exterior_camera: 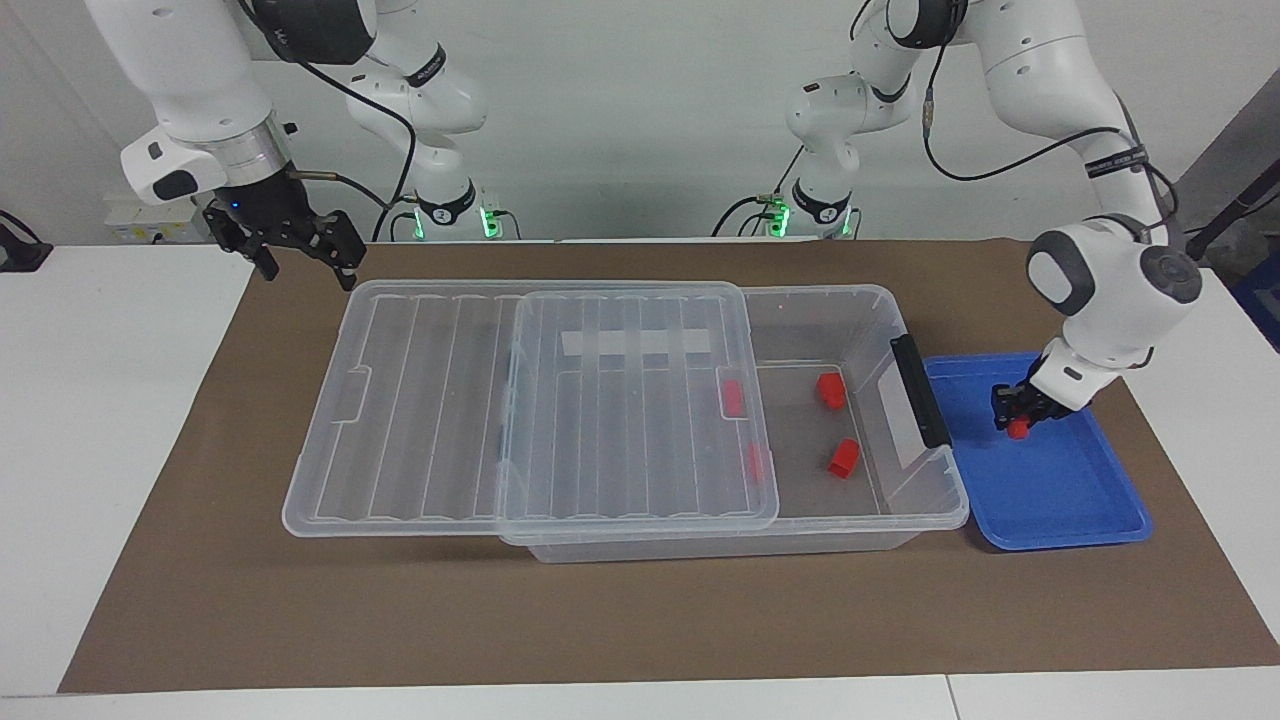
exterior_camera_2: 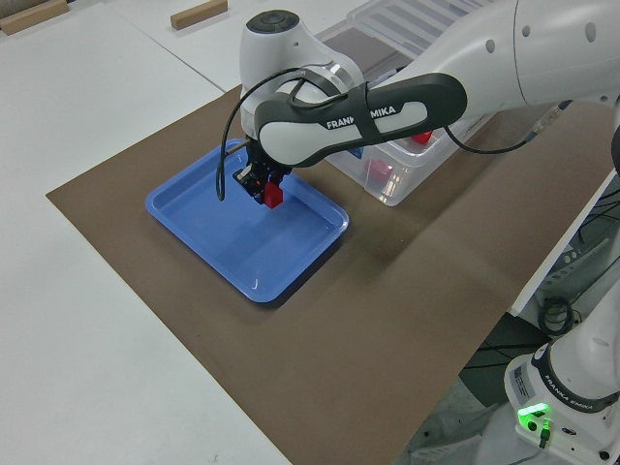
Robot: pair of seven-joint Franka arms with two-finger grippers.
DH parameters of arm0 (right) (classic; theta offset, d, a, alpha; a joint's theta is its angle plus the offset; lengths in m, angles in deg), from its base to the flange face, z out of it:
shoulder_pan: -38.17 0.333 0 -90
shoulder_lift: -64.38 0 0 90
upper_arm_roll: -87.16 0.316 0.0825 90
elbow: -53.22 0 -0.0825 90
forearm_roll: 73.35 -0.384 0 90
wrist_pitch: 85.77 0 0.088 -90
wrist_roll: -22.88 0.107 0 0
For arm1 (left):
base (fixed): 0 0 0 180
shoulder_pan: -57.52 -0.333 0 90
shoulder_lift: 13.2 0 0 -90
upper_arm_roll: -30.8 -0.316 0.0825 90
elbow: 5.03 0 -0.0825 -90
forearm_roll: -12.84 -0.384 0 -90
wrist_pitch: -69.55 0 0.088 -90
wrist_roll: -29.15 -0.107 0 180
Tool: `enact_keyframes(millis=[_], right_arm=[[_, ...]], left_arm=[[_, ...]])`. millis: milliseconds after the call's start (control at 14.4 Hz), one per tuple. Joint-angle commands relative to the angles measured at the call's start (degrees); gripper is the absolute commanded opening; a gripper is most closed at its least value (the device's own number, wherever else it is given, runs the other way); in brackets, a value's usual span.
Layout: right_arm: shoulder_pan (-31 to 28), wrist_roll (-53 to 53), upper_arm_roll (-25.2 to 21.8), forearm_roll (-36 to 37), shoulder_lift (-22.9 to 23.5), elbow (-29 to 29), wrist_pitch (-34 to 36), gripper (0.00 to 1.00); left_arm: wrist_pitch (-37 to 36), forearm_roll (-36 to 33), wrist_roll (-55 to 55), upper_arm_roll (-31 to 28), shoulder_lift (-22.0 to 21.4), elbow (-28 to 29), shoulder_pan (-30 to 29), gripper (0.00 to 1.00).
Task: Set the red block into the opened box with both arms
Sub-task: 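Grasp the red block with the left gripper and lift it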
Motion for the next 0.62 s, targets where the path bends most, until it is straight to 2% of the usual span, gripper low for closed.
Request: enact_keyframes(millis=[0,277,554], right_arm=[[-0.66,-1.35,0.30,-0.70,0.17,0.50,0.68,1.00],[-0.66,-1.35,0.22,-0.70,0.17,0.50,0.68,1.00],[-0.66,-1.35,0.22,-0.70,0.17,0.50,0.68,1.00]], left_arm=[[-15.98,1.56,6.27,0.12,-0.11,-12.99,0.64,0.00],[-24.10,2.09,22.94,2.66,-0.64,-18.36,5.36,0.00],[-19.82,-0.28,44.06,2.93,-0.64,-19.17,17.58,0.00]])
